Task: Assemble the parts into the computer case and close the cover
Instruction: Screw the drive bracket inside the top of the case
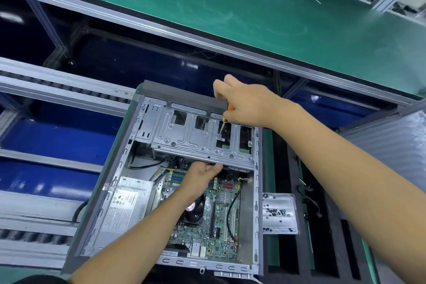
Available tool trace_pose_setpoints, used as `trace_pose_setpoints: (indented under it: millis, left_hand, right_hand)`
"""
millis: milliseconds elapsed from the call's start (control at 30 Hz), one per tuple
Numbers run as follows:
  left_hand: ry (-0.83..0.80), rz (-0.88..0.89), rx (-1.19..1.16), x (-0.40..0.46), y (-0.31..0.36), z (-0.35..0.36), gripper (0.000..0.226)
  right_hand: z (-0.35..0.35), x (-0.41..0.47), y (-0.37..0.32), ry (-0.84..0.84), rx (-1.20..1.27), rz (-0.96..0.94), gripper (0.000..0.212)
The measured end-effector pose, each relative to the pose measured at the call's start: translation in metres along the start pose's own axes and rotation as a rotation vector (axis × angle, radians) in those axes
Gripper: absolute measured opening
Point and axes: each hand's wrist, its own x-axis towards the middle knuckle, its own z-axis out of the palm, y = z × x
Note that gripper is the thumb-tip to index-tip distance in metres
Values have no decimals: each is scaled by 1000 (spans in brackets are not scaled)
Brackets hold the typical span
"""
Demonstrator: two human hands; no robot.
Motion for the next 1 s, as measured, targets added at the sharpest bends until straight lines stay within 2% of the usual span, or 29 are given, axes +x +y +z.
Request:
trace_pose_setpoints:
  millis: [67, 100, 233, 267, 300, 433, 467, 600, 667, 733, 800, 867, 1000]
  left_hand:
    - [0, 0, 4, 0, 1, 0, 57]
    - [-1, 1, 3, -1, 1, 0, 57]
    - [-4, -3, -4, -3, 3, 0, 56]
    - [-8, -3, -5, -3, 4, 0, 56]
    - [-11, -4, -6, -3, 4, 0, 58]
    - [-4, -8, -4, -3, 5, -1, 57]
    - [-2, -9, -3, -3, 4, -1, 57]
    - [-8, -12, -16, -3, 3, -1, 57]
    - [-14, -12, -23, -3, 3, -1, 57]
    - [-19, -10, -30, -3, 2, 0, 57]
    - [-11, -9, -35, -3, 3, 0, 57]
    - [-8, -9, -37, -2, 2, 0, 56]
    - [-8, -1, -38, -2, 0, -1, 56]
  right_hand:
    - [-4, 0, -2, -82, 228, -11, 36]
    - [-4, 1, -3, -92, 250, -13, 37]
    - [1, 5, 0, 38, -155, -13, 21]
    - [2, 5, 1, 51, -186, -4, 18]
    - [3, 5, 1, 43, -151, -4, 18]
    - [-2, 1, -4, -113, 318, -49, 43]
    - [-3, 1, -4, -120, 317, -51, 44]
    - [-1, 5, -1, -3, -16, -39, 27]
    - [0, 3, 1, 11, -106, -25, 19]
    - [1, 1, 1, -4, -33, -37, 23]
    - [-1, -2, -2, -64, 145, -70, 42]
    - [-4, -3, -4, -116, 244, -73, 49]
    - [-3, 1, -5, -63, 67, -44, 35]
